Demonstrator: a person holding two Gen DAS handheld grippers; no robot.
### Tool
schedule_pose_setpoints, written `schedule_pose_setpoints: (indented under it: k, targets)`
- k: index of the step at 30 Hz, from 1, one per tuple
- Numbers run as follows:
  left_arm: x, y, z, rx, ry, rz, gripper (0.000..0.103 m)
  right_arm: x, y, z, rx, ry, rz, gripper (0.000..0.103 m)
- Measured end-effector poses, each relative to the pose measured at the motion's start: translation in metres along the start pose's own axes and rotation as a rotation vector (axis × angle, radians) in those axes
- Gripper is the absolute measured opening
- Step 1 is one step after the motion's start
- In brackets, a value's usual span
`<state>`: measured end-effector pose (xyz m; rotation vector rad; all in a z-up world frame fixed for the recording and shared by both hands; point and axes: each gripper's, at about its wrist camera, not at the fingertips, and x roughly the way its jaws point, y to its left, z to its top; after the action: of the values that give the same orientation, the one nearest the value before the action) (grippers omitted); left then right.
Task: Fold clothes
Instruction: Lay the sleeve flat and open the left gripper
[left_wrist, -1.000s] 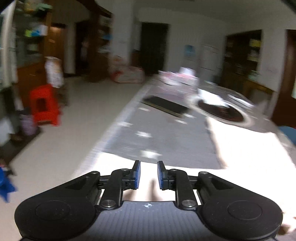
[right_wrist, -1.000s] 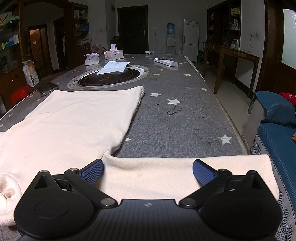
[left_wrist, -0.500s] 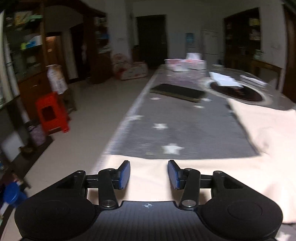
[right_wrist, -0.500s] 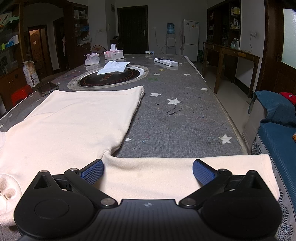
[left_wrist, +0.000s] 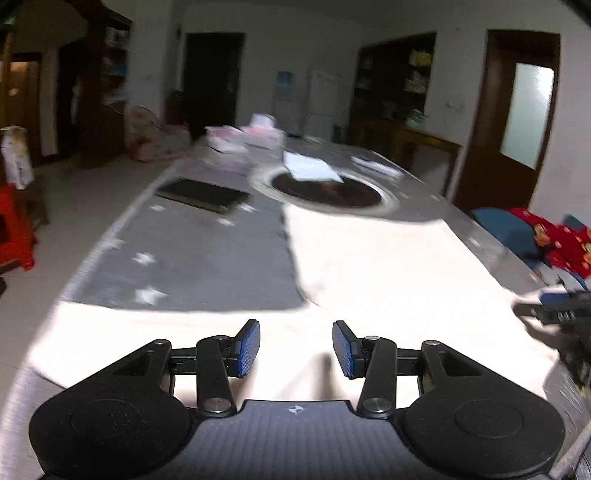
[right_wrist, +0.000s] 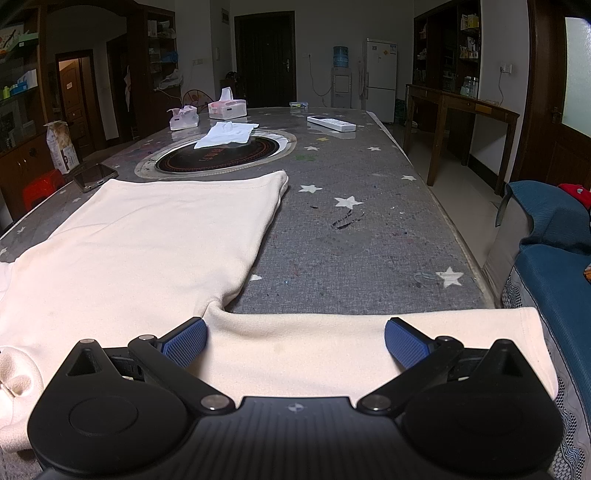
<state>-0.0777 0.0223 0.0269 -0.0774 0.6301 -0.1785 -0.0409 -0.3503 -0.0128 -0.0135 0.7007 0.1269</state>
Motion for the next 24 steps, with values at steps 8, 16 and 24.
schedule_pose_setpoints:
  k: [8, 16, 24]
  targets:
    - [0.003, -0.001, -0.018, 0.057, 0.048, 0.044, 0.046, 0.0, 0.0, 0.0, 0.001, 0.0, 0.001, 0.103]
    - [-0.014, 0.003, -0.009, 0.085, 0.039, 0.111, 0.047, -0.002, 0.001, 0.001, 0.003, 0.002, 0.004, 0.103]
    - [-0.007, -0.047, 0.013, 0.149, -0.015, -0.011, 0.053, -0.024, 0.014, 0.0, -0.028, -0.014, 0.056, 0.103]
